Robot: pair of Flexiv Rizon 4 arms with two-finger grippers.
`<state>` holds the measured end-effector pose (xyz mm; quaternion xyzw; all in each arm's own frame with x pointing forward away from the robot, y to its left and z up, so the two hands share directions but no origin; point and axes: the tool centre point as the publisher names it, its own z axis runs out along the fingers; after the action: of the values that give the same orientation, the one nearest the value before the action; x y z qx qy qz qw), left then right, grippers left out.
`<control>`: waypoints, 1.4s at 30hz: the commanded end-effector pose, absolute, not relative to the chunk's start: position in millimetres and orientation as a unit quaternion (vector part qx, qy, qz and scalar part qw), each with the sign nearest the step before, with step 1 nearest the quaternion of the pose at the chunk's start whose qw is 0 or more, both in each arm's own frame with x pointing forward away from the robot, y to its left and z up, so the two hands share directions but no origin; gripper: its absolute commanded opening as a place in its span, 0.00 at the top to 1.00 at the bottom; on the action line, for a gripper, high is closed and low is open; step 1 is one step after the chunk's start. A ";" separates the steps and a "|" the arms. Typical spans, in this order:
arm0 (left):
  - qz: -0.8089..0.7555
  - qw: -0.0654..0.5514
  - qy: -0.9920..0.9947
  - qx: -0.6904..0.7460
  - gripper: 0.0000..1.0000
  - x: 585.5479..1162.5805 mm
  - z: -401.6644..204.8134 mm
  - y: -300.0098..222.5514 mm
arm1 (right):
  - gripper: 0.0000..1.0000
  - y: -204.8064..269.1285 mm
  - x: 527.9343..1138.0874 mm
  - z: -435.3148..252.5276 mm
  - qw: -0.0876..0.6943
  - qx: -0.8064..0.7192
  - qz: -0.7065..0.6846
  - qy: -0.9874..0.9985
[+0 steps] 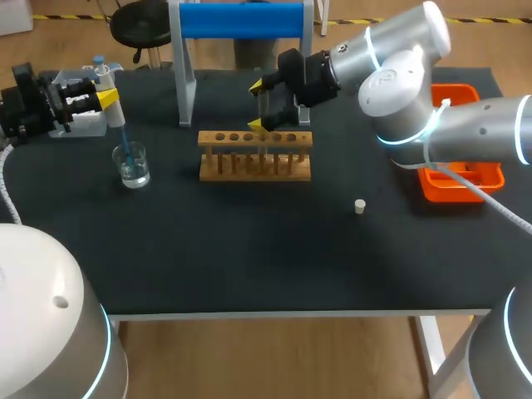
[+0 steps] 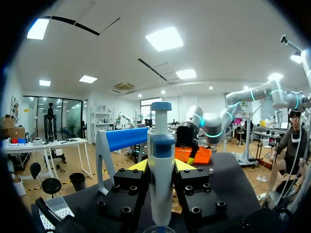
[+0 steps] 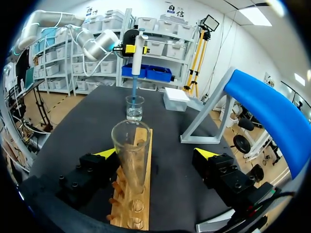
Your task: Invert the test tube, pick up the pipette, mount the tip to pipette, aspirate from beaker and dispense into the tube, eject the tip, return the pipette, and cap with the stopper.
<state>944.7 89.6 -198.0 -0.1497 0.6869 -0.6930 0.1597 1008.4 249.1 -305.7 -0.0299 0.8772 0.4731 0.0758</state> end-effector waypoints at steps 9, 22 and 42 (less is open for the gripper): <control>-0.693 0.160 0.687 -0.150 1.00 944.6 -197.6 89.5 | 0.00 249.6 1001.1 -310.7 0.072 -0.031 0.468 0.880; -0.693 0.160 0.687 -0.150 1.00 944.6 -197.6 89.5 | 0.00 247.7 999.3 -308.7 0.079 -0.027 0.466 0.881; -0.685 0.161 0.695 -0.148 1.00 941.0 -189.1 86.0 | 0.00 247.7 999.3 -308.7 0.079 -0.027 0.466 0.881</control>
<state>943.4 87.4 -195.9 -0.1440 0.6899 -0.6913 0.1593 999.7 248.5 -309.6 -0.0268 0.8801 0.4674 0.0797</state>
